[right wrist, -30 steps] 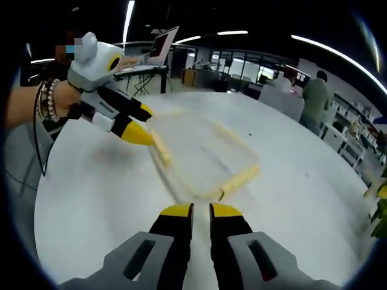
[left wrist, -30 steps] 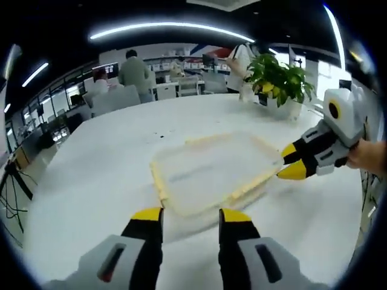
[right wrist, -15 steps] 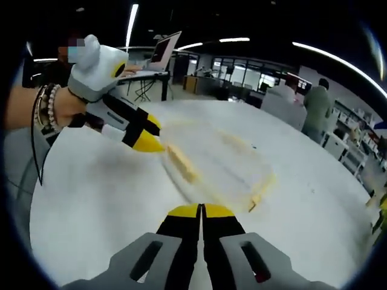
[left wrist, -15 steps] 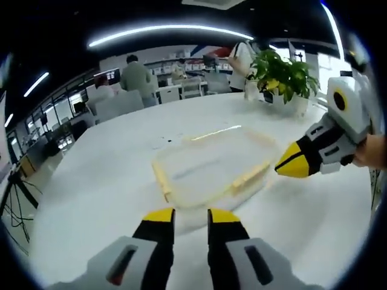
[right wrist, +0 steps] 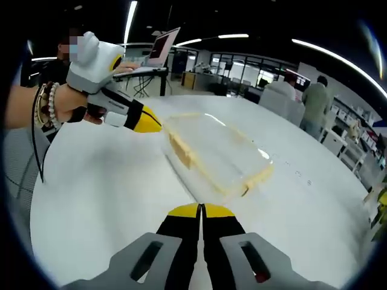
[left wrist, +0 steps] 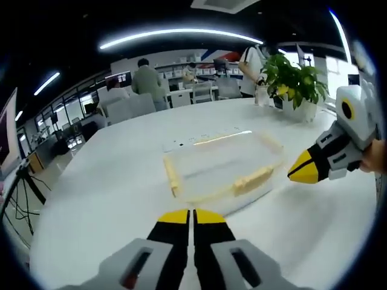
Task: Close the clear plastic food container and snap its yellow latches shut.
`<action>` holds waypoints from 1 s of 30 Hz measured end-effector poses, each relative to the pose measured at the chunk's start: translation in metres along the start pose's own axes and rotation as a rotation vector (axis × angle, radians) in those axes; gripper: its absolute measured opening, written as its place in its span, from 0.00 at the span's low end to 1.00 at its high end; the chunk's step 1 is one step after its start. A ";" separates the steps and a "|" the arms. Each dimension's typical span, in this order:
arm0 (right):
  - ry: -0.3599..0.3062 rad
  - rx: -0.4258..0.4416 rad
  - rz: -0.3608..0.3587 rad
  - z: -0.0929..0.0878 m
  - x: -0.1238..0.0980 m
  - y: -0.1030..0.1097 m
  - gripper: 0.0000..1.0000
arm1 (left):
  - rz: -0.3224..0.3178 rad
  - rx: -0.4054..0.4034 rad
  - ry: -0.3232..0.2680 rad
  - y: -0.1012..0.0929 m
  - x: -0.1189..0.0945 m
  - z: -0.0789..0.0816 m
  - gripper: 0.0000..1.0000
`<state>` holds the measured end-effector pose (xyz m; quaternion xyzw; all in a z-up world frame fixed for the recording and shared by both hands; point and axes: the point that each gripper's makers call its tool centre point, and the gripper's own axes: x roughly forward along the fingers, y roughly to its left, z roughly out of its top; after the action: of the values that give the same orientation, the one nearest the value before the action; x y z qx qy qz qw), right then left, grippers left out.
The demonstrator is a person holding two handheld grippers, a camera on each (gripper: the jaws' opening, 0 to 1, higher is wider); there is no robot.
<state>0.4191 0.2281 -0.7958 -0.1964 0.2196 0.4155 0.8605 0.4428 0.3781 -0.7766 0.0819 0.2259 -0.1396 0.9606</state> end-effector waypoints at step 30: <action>-0.091 0.245 -0.129 0.041 -0.078 0.044 0.61 | -0.166 0.009 -0.143 -0.002 -0.135 0.024 0.85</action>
<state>0.3491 0.2259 -0.7268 -0.0848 0.2165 0.3380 0.9120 0.3361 0.4022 -0.6939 0.0569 0.1622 -0.2253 0.9590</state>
